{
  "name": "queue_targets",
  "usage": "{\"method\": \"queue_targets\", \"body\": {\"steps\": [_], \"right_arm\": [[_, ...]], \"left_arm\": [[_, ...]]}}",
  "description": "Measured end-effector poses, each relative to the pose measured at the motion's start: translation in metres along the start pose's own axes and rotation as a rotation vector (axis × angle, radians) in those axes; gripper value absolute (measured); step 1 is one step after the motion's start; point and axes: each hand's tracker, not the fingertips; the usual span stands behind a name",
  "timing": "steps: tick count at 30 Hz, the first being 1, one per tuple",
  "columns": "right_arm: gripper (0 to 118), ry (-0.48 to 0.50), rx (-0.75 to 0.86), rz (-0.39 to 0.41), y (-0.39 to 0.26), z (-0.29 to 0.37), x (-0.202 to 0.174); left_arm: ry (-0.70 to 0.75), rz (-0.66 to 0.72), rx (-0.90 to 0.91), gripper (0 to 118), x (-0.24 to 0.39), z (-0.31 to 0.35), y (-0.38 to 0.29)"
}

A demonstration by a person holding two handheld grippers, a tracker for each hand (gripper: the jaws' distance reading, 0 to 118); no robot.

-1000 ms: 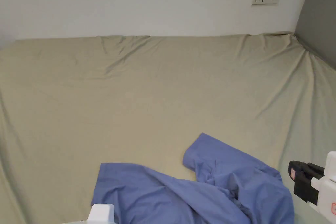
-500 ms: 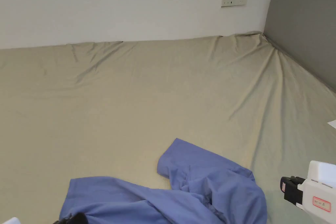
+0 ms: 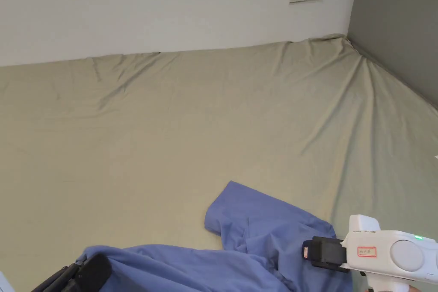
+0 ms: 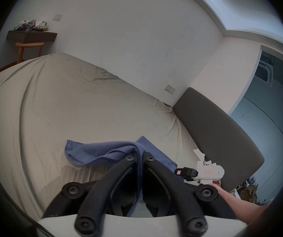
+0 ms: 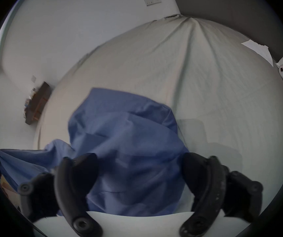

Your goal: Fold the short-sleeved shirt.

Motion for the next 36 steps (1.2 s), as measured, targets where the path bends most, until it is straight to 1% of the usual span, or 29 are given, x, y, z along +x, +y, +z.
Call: {"method": "queue_targets", "body": {"steps": [1, 3, 4, 5, 6, 7, 8, 9, 10, 12, 13, 15, 16, 17, 19, 21, 23, 25, 26, 29, 32, 35, 36], "right_arm": [[91, -0.045, -0.05, 0.007, -0.004, 0.0, -0.008], [41, -0.088, -0.099, 0.008, -0.011, -0.001, -0.013], [26, -0.09, -0.056, 0.026, -0.017, 0.006, -0.016], [21, -0.057, -0.018, 0.031, -0.018, 0.009, -0.018], [18, -0.033, -0.014, 0.023, -0.02, 0.017, -0.021], [17, -0.03, -0.006, 0.024, -0.021, 0.027, -0.026], [17, -0.024, 0.033, 0.038, -0.02, 0.031, -0.023], [16, -0.013, 0.096, 0.043, -0.018, 0.037, -0.014], [16, 0.007, 0.176, 0.043, -0.018, 0.055, -0.016], [16, 0.03, 0.309, 0.026, -0.016, 0.097, -0.021], [15, 0.044, 0.384, -0.014, -0.02, 0.122, -0.034], [15, 0.125, 0.473, -0.069, -0.02, 0.162, -0.041], [15, 0.143, 0.531, -0.051, -0.019, 0.186, -0.047], [15, 0.14, 0.585, -0.019, -0.019, 0.203, -0.053], [15, 0.09, 0.687, 0.04, -0.017, 0.24, -0.066], [15, 0.082, 0.771, 0.052, -0.013, 0.271, -0.077], [15, 0.095, 0.833, 0.061, -0.004, 0.293, -0.083], [15, 0.098, 0.856, 0.086, 0.014, 0.3, -0.082], [15, 0.084, 0.853, 0.098, 0.025, 0.301, -0.084], [15, 0.079, 0.854, 0.12, 0.057, 0.289, -0.088], [15, 0.086, 0.851, 0.125, 0.094, 0.27, -0.094], [15, 0.027, 0.866, 0.191, 0.132, 0.25, -0.106], [15, 0.027, 0.863, 0.184, 0.144, 0.243, -0.107]], "left_arm": [[0.003, 0.003, -0.003, 4, 0.0, 0.0, 0.0], [0.01, 0.011, -0.005, 4, -0.002, -0.002, 0.0], [0.02, 0.012, -0.008, 4, -0.003, -0.003, -0.001], [0.031, 0.013, -0.01, 4, -0.004, -0.003, -0.003], [0.043, 0.012, -0.014, 4, -0.006, -0.004, -0.004], [0.062, 0.017, -0.02, 4, -0.01, -0.006, -0.004], [0.074, 0.022, -0.025, 4, -0.012, -0.006, -0.005], [0.085, 0.019, -0.019, 4, -0.014, -0.005, -0.005], [0.107, 0.027, -0.016, 4, -0.017, -0.003, -0.003], [0.158, -0.01, 0.029, 4, -0.02, 0.007, 0.003], [0.187, -0.028, 0.05, 4, -0.019, 0.012, 0.008], [0.215, -0.045, 0.098, 4, -0.023, 0.025, 0.019], [0.218, -0.038, 0.135, 4, -0.022, 0.035, 0.028], [0.22, -0.044, 0.168, 4, -0.019, 0.043, 0.034], [0.242, -0.095, 0.247, 4, -0.012, 0.062, 0.049], [0.268, -0.135, 0.289, 4, -0.004, 0.073, 0.064], [0.249, -0.131, 0.347, 4, 0.003, 0.08, 0.082], [0.256, -0.13, 0.344, 4, 0.009, 0.075, 0.099], [0.24, -0.165, 0.382, 4, 0.012, 0.069, 0.107], [0.235, -0.193, 0.361, 4, 0.02, 0.04, 0.133], [0.232, -0.228, 0.35, 4, 0.023, -0.004, 0.16], [0.257, -0.214, 0.333, 4, 0.021, -0.054, 0.192], [0.262, -0.213, 0.337, 4, 0.02, -0.068, 0.2]]}}
